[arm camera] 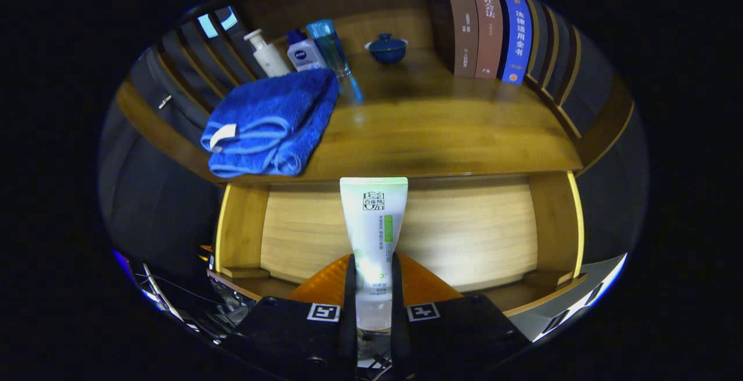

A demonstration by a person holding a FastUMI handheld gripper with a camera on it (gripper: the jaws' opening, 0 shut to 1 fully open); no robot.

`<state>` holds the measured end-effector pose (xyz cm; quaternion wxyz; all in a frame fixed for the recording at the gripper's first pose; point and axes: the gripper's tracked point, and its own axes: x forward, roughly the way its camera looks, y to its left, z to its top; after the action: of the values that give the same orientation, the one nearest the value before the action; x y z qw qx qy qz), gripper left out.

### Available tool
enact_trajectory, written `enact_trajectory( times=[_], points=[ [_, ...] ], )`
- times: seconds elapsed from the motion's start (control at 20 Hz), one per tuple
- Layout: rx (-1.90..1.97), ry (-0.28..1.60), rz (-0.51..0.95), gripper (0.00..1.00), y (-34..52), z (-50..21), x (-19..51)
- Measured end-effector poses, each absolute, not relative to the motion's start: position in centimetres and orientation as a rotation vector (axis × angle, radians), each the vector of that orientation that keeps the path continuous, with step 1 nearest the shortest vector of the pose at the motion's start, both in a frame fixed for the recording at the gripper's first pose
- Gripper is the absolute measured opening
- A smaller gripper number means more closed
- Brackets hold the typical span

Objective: Pull open the drawer, take out the items inside it, and place them on the countertop above the cabinet.

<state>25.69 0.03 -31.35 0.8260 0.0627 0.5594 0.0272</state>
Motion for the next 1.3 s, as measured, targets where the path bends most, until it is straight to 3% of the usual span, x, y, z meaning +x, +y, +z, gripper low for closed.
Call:
enact_trajectory(
  times=[0.6,1.05,1.15,1.3],
  points=[
    [-0.002,1.188,-0.04,0.27,-2.3,-29.7,39.6],
    [0.019,1.263,-0.079,0.28,-2.2,-33.2,42.0],
    [0.006,1.272,-0.067,0.32,-2.2,-33.8,42.2],
    [-0.059,1.233,-0.065,0.54,-2.6,-32.8,42.5]
  ],
)
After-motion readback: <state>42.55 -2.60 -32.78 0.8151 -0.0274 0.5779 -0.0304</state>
